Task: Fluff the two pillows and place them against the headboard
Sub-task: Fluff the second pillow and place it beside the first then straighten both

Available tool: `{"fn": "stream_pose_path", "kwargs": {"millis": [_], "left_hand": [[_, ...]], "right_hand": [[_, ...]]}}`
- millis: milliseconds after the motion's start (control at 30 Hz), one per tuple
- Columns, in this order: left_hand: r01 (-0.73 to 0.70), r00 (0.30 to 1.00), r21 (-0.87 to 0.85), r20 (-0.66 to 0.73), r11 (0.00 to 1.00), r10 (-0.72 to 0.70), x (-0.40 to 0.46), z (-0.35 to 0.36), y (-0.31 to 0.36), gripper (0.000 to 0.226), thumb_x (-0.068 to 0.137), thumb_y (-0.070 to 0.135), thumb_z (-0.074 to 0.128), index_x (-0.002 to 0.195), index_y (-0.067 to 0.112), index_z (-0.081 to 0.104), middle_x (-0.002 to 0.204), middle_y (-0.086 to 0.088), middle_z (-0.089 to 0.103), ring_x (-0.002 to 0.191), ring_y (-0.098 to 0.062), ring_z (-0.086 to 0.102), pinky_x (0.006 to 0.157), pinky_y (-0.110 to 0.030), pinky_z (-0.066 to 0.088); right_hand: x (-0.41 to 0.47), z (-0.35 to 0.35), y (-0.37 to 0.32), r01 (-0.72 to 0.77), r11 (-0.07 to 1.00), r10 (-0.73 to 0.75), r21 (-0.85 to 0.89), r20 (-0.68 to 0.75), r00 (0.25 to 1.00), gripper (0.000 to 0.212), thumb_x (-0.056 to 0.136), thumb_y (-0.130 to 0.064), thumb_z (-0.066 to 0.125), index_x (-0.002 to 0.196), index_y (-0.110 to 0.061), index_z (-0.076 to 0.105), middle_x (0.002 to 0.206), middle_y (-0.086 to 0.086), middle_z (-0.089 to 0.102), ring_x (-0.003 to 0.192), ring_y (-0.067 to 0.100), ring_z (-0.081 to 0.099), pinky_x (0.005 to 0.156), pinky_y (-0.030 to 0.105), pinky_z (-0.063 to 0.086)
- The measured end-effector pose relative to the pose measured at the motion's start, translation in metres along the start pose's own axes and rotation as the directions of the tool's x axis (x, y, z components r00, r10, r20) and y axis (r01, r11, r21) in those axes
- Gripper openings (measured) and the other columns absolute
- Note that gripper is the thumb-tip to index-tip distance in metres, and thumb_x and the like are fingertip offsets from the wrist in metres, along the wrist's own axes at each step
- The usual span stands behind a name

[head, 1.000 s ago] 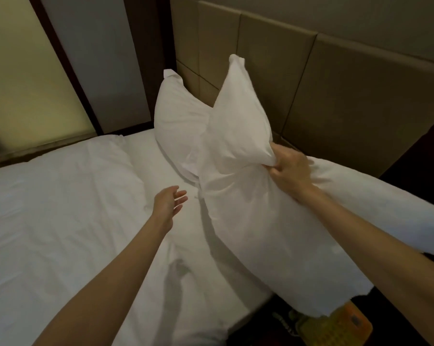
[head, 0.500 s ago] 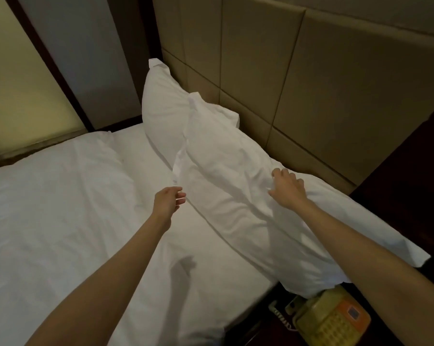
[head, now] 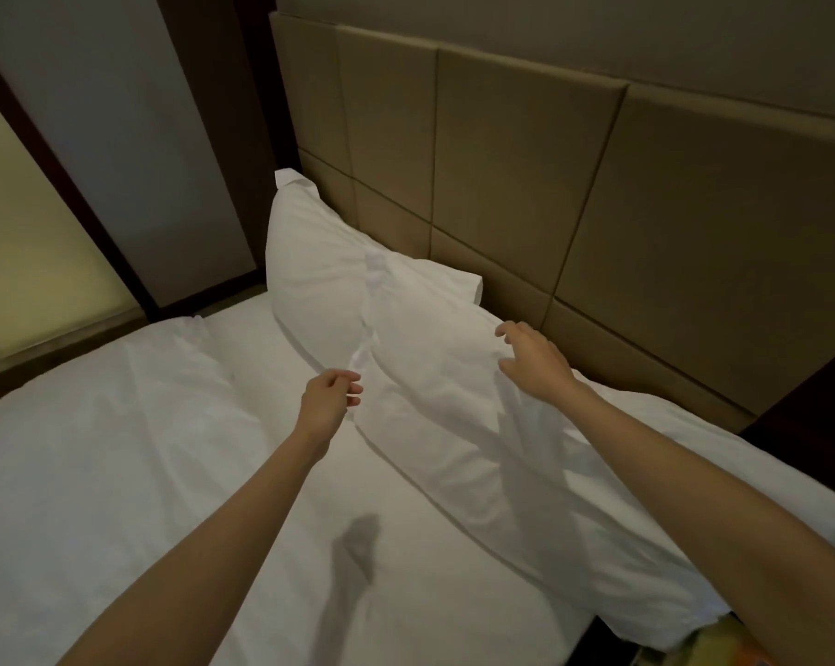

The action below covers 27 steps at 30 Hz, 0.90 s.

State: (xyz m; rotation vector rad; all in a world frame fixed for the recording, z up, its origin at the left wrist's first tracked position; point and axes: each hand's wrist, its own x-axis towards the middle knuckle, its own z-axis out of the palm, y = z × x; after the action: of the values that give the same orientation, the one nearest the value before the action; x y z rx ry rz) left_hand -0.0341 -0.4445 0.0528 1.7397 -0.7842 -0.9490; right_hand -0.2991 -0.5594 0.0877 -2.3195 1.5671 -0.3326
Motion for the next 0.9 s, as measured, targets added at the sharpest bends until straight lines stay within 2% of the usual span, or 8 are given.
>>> {"fn": "stream_pose_path", "kwargs": {"millis": [233,400,467,500,567,633,800,900], "left_hand": [[-0.061,0.997,0.067,0.048,0.996,0.057,0.054,-0.013,0.022,0.029,0.093,0.006,0.036,0.101,0.004,0.064,0.084,-0.007,0.064,0.076,-0.020,0.058,0.062,-0.022,0.042],[-0.056,0.997,0.085,0.051,0.995,0.052,0.082,-0.010,0.024,0.029,0.093,0.006,0.037,0.102,0.005,0.065,0.085,-0.006,0.065,0.075,-0.019,0.059,0.063,-0.022,0.044],[-0.055,0.998,0.085,0.047,0.995,0.051,0.090,-0.008,0.023,0.029,0.092,0.007,0.037,0.101,0.006,0.065,0.085,-0.005,0.065,0.075,-0.018,0.060,0.064,-0.022,0.045],[-0.048,0.998,0.082,0.043,0.996,0.044,0.093,-0.007,0.022,0.029,0.092,0.007,0.037,0.101,0.007,0.065,0.085,-0.005,0.066,0.075,-0.018,0.060,0.064,-0.023,0.045],[-0.034,0.999,0.075,0.040,0.997,0.031,0.099,-0.003,0.019,0.029,0.092,0.007,0.037,0.101,0.008,0.065,0.086,-0.005,0.066,0.076,-0.018,0.061,0.065,-0.023,0.045],[-0.035,0.999,0.086,0.044,0.996,0.031,0.104,-0.001,0.018,0.028,0.092,0.007,0.038,0.100,0.008,0.065,0.087,-0.005,0.066,0.076,-0.018,0.061,0.064,-0.023,0.045],[-0.035,0.999,0.096,-0.004,0.995,0.036,0.120,0.009,0.020,0.027,0.091,0.007,0.039,0.097,0.010,0.065,0.085,-0.003,0.066,0.073,-0.016,0.060,0.062,-0.022,0.044],[-0.027,0.999,0.100,-0.014,0.995,0.029,0.125,0.024,0.019,0.027,0.090,0.005,0.039,0.096,0.008,0.065,0.082,-0.003,0.065,0.072,-0.015,0.059,0.061,-0.020,0.044]], "right_hand": [[0.044,0.007,-0.014,-0.060,0.998,0.060,0.018,-0.038,0.997,0.051,0.087,-0.024,0.060,0.134,-0.017,0.041,0.133,0.009,0.048,0.116,0.028,0.050,0.095,0.046,0.044],[0.073,0.025,-0.002,-0.235,0.962,0.258,-0.142,0.171,0.951,0.105,0.070,-0.059,0.069,0.149,-0.020,0.011,0.149,0.010,0.033,0.133,0.034,0.032,0.104,0.053,0.026],[0.076,0.041,0.004,-0.259,0.947,0.303,-0.190,0.260,0.917,0.117,0.065,-0.063,0.071,0.149,-0.018,0.003,0.148,0.011,0.035,0.133,0.034,0.035,0.107,0.056,0.021],[0.077,0.051,0.007,-0.247,0.945,0.302,-0.213,0.285,0.910,0.114,0.065,-0.062,0.071,0.148,-0.016,0.007,0.143,0.012,0.041,0.128,0.034,0.042,0.106,0.054,0.024],[0.079,0.066,0.011,-0.182,0.957,0.242,-0.226,0.277,0.930,0.087,0.074,-0.053,0.067,0.138,-0.014,0.023,0.129,0.014,0.054,0.113,0.034,0.054,0.097,0.049,0.041],[0.087,0.063,0.014,-0.135,0.965,0.171,-0.224,0.148,0.974,0.055,0.083,-0.041,0.060,0.125,-0.017,0.035,0.115,0.016,0.061,0.099,0.037,0.060,0.082,0.044,0.050],[0.121,0.020,0.028,-0.144,0.983,0.116,-0.110,-0.230,0.966,0.021,0.080,-0.017,0.052,0.099,-0.015,0.044,0.091,0.021,0.063,0.083,0.043,0.059,0.063,0.038,0.035],[0.125,0.023,0.038,-0.220,0.976,0.210,0.009,-0.337,0.918,0.023,0.078,-0.012,0.048,0.100,-0.015,0.043,0.091,0.022,0.062,0.084,0.044,0.059,0.063,0.039,0.036]]}}
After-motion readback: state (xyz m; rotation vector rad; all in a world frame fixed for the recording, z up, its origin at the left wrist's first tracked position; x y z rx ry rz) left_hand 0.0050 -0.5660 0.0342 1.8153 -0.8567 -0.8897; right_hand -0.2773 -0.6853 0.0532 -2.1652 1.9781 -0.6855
